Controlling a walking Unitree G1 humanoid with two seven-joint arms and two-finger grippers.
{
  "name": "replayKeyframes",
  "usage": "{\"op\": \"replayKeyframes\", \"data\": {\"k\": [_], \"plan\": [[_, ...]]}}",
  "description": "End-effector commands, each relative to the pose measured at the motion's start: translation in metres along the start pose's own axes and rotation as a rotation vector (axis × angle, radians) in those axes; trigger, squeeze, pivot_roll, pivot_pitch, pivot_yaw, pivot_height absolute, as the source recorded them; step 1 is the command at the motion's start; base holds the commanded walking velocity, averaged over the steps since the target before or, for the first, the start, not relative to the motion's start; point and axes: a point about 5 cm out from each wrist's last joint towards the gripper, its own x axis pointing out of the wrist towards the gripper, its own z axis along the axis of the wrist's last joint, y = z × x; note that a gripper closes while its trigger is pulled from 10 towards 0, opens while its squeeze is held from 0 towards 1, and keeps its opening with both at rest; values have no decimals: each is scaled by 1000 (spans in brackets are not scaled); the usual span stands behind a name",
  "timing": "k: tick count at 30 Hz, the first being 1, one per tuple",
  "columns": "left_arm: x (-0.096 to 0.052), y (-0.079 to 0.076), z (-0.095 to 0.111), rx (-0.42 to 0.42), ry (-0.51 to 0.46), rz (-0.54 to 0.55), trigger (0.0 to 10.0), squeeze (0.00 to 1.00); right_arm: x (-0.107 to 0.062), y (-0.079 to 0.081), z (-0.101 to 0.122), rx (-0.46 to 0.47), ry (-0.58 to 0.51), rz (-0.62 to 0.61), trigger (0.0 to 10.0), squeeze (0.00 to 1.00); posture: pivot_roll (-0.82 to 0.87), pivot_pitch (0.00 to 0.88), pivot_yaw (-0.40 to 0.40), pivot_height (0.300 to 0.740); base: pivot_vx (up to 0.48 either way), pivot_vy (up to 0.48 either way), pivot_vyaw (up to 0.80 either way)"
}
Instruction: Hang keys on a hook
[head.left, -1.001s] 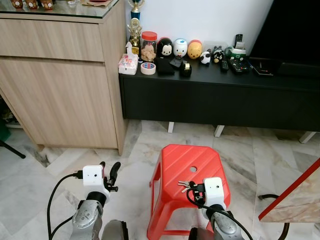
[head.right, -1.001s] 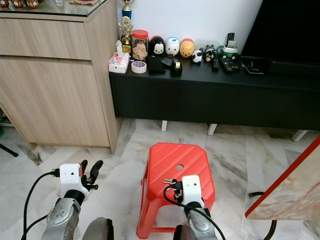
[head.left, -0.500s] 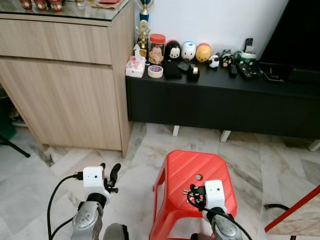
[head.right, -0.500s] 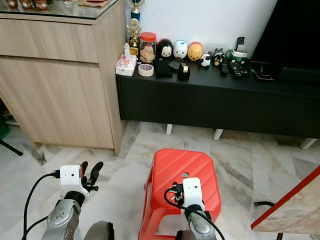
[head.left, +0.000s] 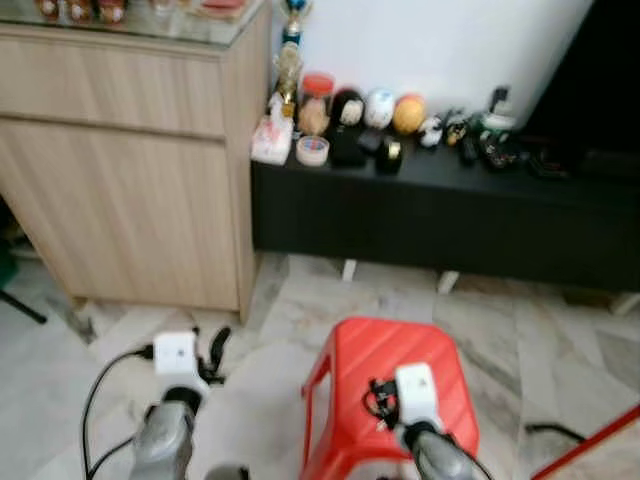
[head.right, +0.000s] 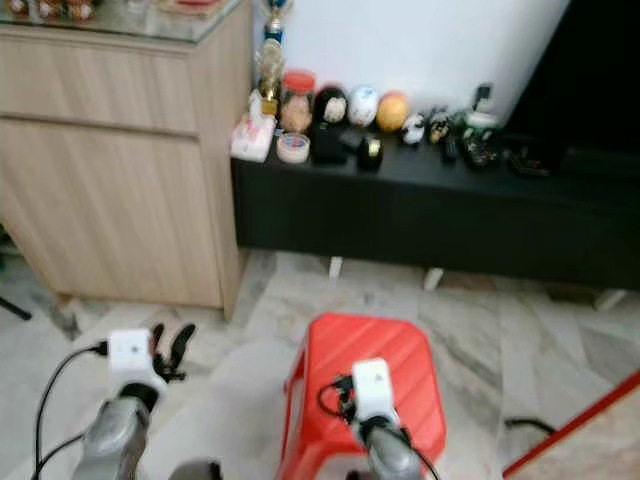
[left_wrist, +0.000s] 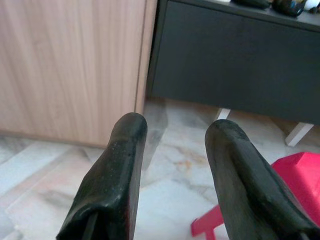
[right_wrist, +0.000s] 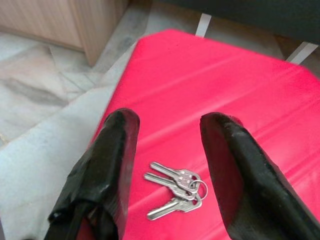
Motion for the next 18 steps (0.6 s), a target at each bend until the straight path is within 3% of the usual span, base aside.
{"op": "replayKeyframes", "data": {"k": [1, 6, 18], "plan": [[-1, -7, -4, -13, 11, -19, 10000, 0, -3, -8, -10, 3, 57, -13, 10000, 0, 66, 19, -114, 623, 0, 0, 0], [0, -7, -4, -13, 11, -22, 10000, 0, -3, -12, -9, 1, 48, -26, 10000, 0, 66, 20, -114, 623, 0, 0, 0], [0, -6, -5, -6, 13, -21, 10000, 0, -3, -13, -9, 1, 50, -33, 10000, 0, 68, 21, -114, 623, 244, 0, 0]]}}
